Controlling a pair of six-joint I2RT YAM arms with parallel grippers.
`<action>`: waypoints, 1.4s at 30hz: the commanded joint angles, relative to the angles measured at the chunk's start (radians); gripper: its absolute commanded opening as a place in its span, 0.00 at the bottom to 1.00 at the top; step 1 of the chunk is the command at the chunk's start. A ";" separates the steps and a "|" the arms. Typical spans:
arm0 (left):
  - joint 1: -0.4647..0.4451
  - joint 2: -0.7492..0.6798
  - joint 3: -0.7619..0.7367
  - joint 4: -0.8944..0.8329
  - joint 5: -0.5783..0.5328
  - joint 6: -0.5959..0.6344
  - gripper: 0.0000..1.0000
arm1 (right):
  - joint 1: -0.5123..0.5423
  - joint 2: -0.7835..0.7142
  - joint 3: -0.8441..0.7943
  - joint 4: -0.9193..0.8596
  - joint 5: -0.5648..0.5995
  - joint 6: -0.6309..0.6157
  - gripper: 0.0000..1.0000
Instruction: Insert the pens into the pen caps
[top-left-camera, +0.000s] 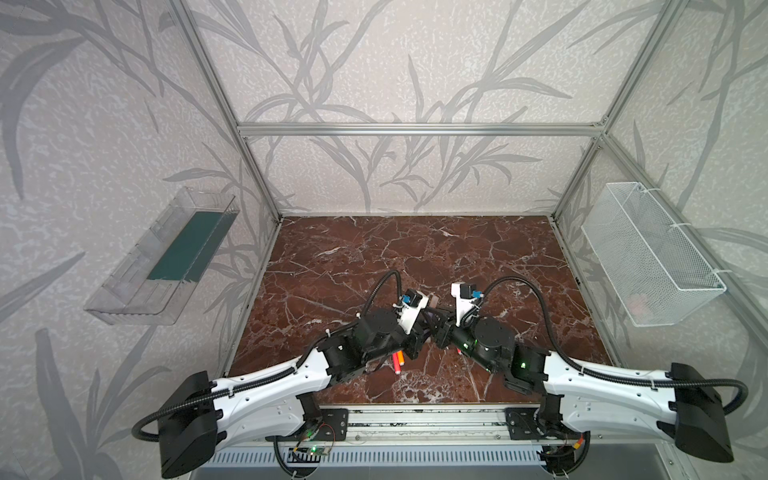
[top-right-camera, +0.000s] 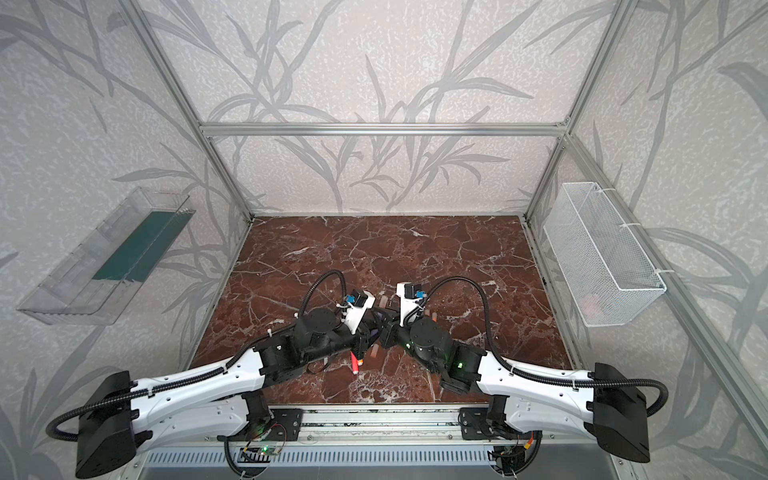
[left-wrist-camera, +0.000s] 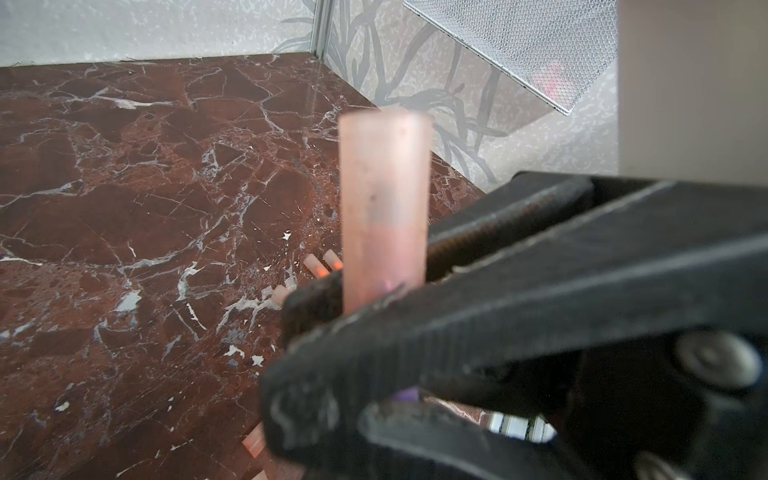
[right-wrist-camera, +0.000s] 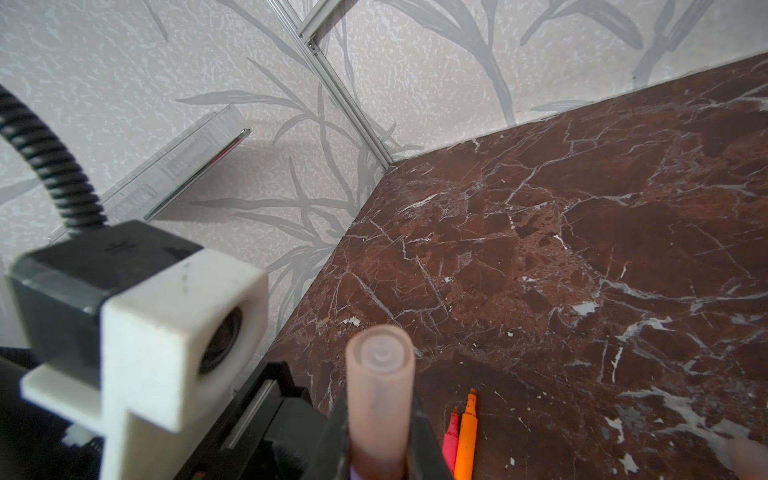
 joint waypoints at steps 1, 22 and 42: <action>-0.005 -0.011 0.014 -0.011 -0.024 0.003 0.35 | -0.041 -0.027 -0.010 -0.097 0.040 0.016 0.04; 0.010 -0.228 0.016 -0.784 -0.622 -0.712 0.68 | -0.192 0.323 0.202 -0.574 -0.043 -0.114 0.00; 0.014 -0.193 -0.075 -0.860 -0.550 -0.913 0.60 | -0.286 0.598 0.321 -0.731 -0.102 -0.136 0.02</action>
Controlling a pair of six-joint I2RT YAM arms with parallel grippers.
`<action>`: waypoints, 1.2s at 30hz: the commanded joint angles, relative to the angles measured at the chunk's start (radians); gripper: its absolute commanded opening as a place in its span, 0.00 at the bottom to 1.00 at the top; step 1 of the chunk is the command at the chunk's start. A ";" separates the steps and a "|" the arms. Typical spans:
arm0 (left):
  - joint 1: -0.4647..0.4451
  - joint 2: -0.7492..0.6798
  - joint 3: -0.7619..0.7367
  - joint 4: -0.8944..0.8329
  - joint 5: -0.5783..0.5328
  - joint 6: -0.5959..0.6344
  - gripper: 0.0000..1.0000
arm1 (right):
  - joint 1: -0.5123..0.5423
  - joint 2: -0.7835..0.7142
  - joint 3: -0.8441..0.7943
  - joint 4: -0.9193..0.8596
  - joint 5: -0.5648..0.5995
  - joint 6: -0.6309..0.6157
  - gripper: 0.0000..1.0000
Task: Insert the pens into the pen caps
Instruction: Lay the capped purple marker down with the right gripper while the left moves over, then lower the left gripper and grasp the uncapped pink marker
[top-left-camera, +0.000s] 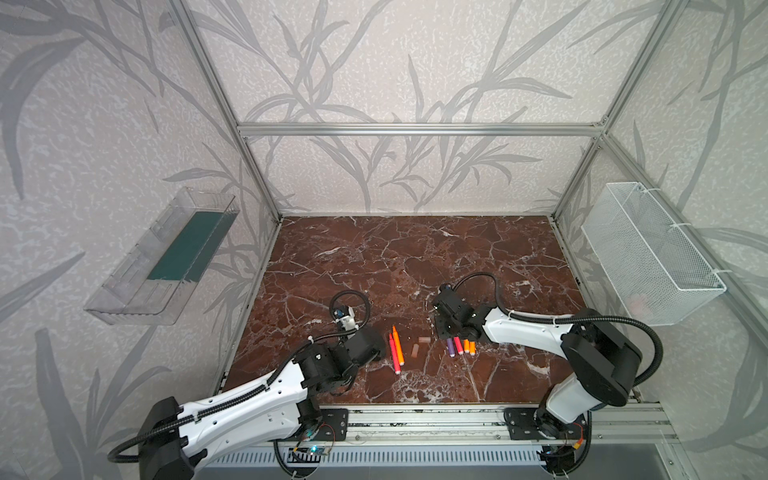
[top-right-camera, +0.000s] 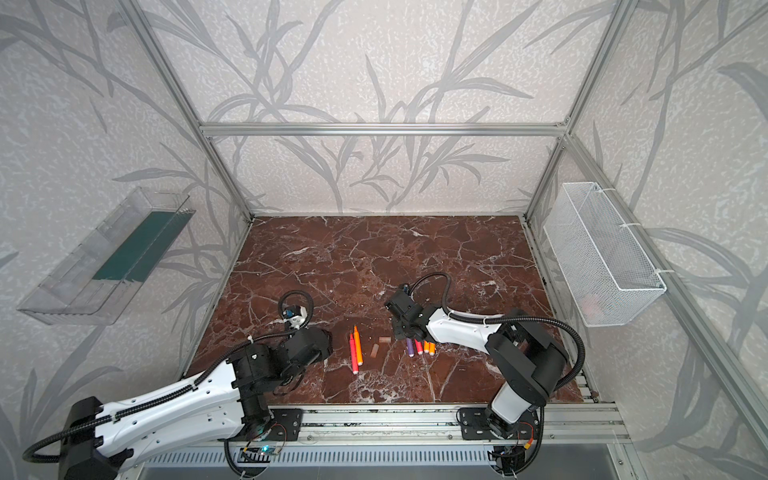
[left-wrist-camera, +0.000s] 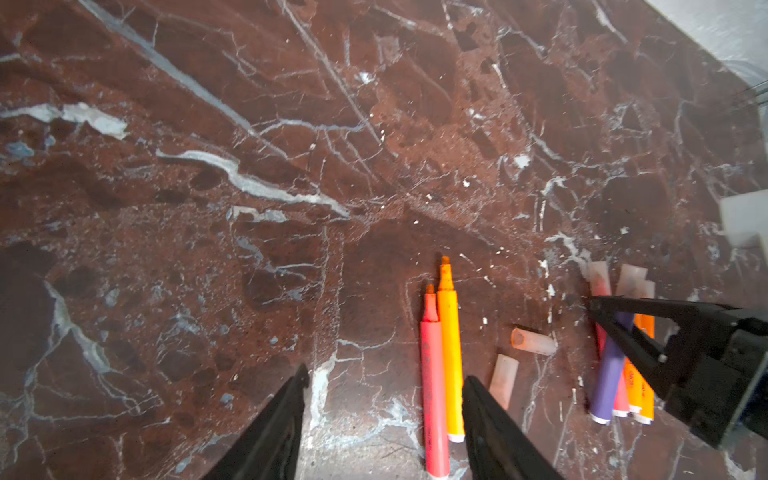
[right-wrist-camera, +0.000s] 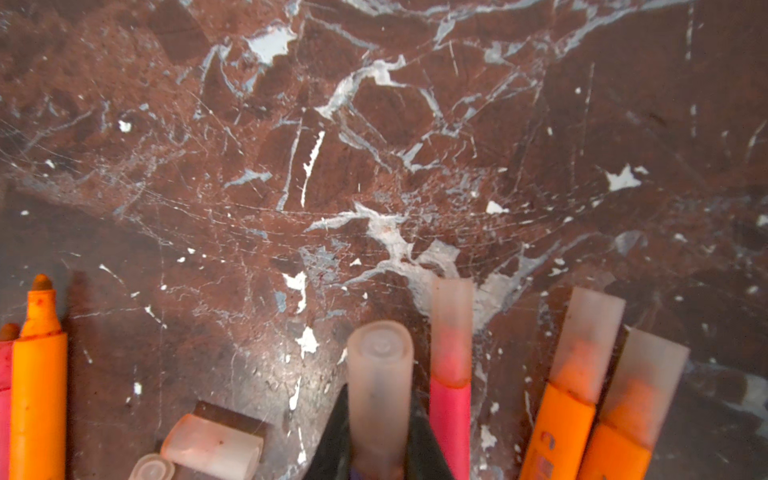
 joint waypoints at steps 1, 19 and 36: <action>0.003 0.000 -0.028 -0.047 0.006 -0.060 0.60 | -0.006 0.027 0.030 -0.069 0.042 -0.018 0.04; -0.006 0.139 -0.037 0.088 0.193 -0.064 0.53 | -0.008 -0.074 0.022 -0.104 0.092 -0.015 0.33; -0.086 0.416 0.078 0.169 0.215 -0.042 0.46 | -0.008 -0.226 -0.055 -0.064 0.056 -0.014 0.39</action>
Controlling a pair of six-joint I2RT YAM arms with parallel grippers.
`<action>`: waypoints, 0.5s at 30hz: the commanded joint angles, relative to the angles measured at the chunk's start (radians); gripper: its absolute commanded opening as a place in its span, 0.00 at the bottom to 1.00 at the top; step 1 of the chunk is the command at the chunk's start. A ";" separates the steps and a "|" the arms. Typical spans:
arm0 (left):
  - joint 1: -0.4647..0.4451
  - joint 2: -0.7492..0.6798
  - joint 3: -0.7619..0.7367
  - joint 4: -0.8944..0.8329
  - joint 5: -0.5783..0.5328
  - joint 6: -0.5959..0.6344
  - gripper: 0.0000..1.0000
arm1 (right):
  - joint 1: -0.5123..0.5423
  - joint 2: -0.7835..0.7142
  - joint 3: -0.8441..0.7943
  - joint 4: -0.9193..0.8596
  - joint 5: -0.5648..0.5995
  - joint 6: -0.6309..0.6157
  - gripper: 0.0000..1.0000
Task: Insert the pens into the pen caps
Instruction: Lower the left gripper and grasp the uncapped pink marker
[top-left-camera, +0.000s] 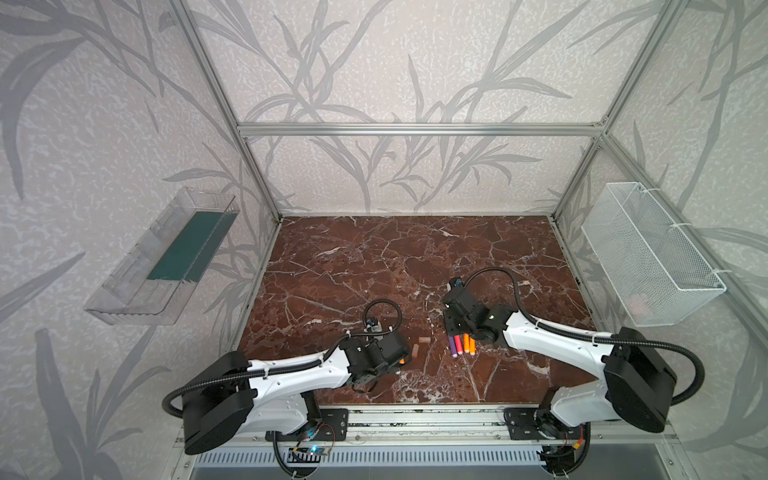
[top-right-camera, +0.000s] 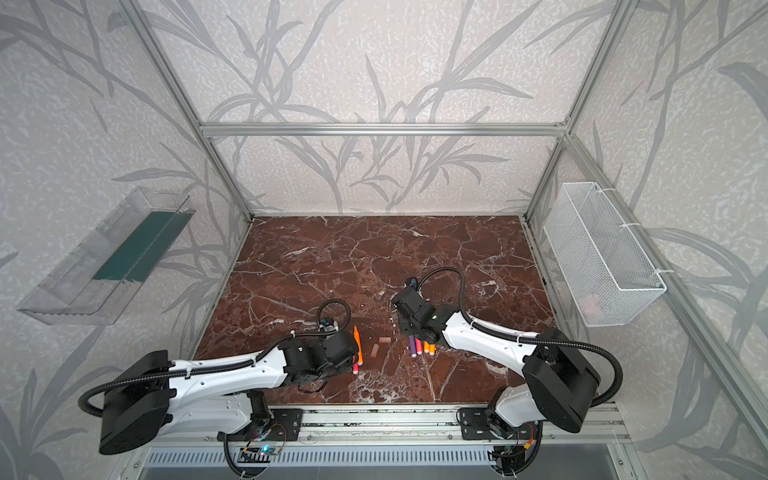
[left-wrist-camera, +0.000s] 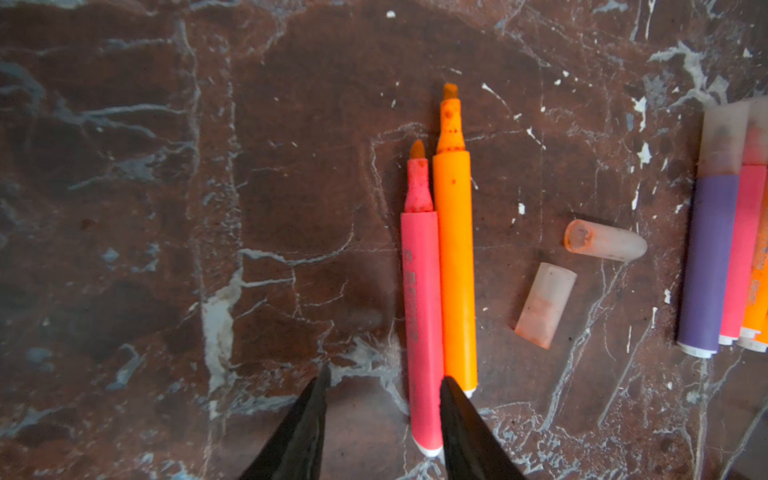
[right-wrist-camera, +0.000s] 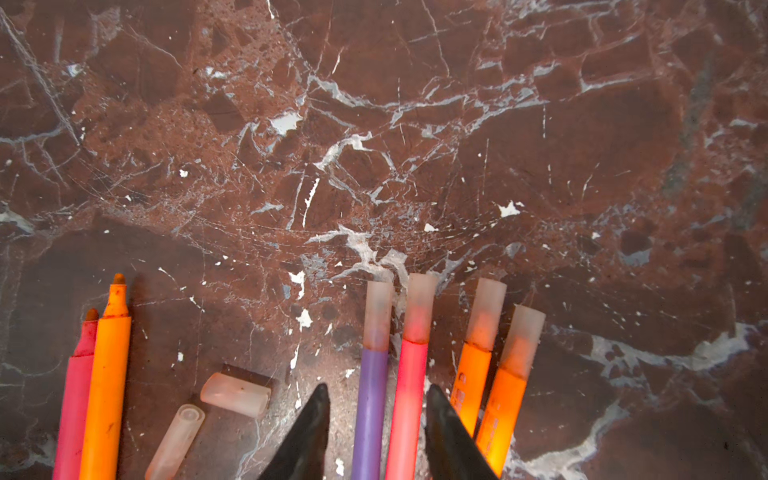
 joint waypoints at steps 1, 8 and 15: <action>-0.007 0.027 0.024 0.004 -0.016 -0.012 0.46 | -0.004 -0.017 -0.014 0.006 -0.010 -0.001 0.39; -0.008 0.062 0.026 0.017 -0.016 -0.015 0.44 | -0.004 -0.036 -0.026 0.004 -0.015 0.000 0.39; -0.008 0.086 0.030 0.016 -0.016 -0.009 0.44 | -0.004 -0.066 -0.037 0.004 -0.012 -0.001 0.41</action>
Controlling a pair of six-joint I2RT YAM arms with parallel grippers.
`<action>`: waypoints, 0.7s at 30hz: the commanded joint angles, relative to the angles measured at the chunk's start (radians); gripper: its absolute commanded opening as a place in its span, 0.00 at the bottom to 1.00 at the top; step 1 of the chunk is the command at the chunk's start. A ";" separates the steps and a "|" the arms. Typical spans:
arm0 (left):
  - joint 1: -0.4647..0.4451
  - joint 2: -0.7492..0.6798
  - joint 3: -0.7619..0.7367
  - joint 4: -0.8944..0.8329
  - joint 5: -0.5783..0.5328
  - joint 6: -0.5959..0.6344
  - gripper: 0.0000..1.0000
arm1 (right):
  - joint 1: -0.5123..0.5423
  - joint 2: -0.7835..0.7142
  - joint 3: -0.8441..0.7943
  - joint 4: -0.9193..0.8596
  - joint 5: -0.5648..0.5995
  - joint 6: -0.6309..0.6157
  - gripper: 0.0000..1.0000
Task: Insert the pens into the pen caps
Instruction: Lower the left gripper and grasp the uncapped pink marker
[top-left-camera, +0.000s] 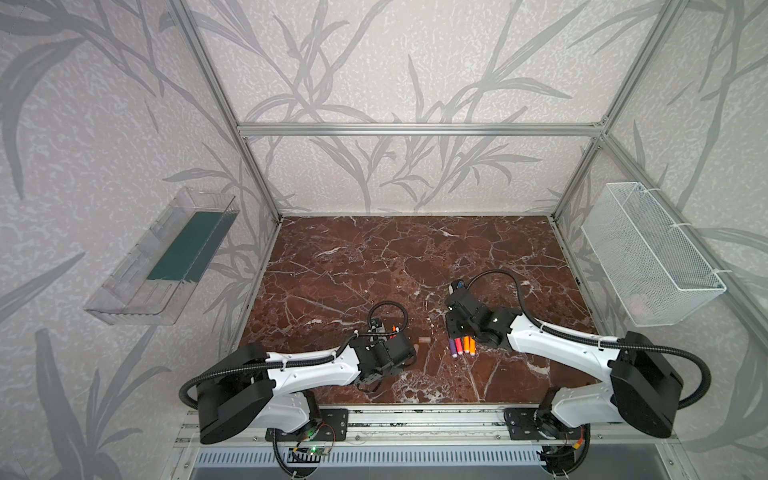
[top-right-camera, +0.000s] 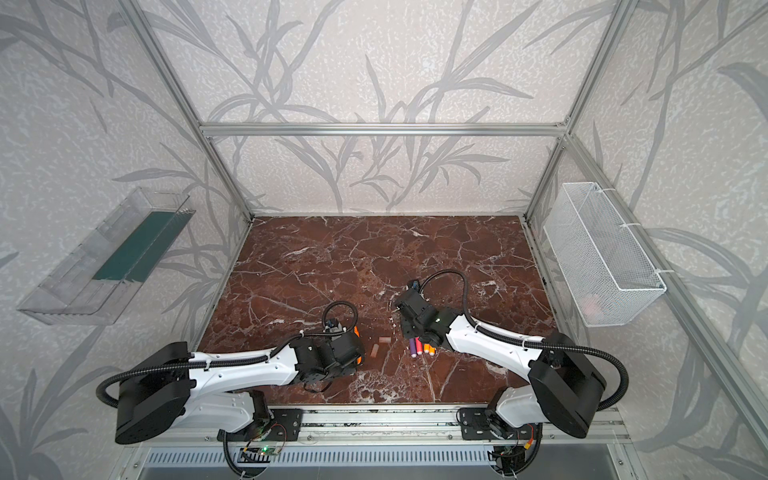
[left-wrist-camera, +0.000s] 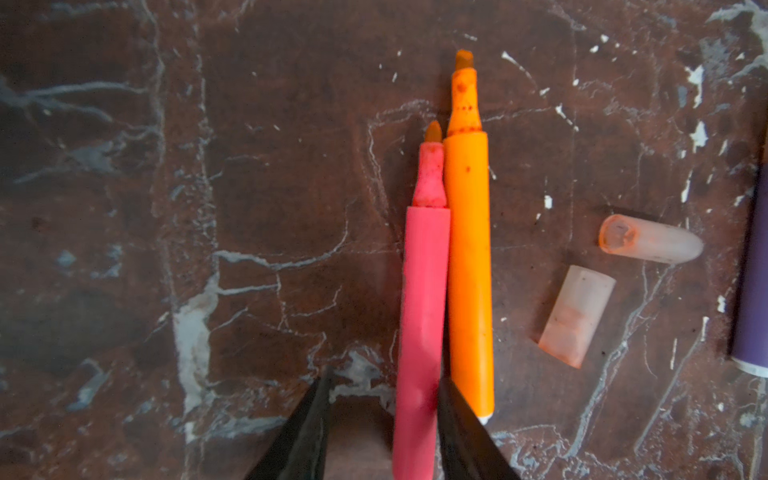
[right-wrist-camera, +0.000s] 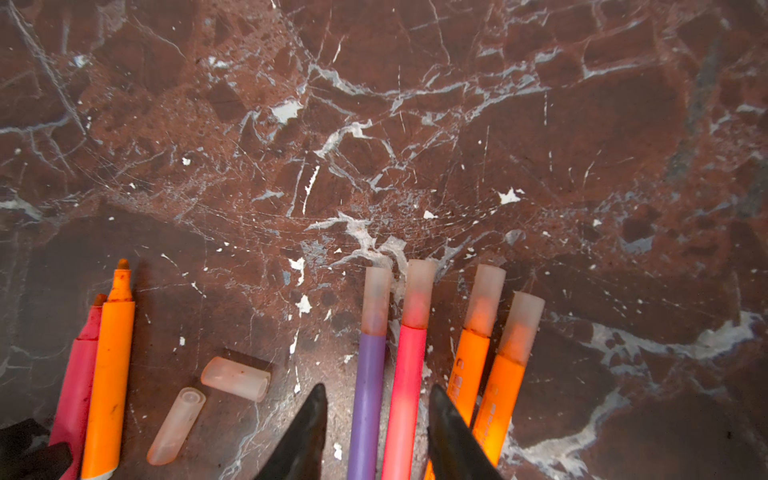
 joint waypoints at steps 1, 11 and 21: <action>-0.004 0.016 0.030 -0.012 -0.017 -0.007 0.44 | -0.004 -0.027 -0.015 0.002 -0.001 -0.001 0.41; -0.003 0.052 0.053 -0.069 -0.017 -0.002 0.34 | -0.004 -0.035 -0.018 0.007 -0.006 0.003 0.41; -0.003 0.136 0.082 -0.113 0.020 0.024 0.26 | -0.004 -0.068 -0.031 0.016 -0.016 0.008 0.42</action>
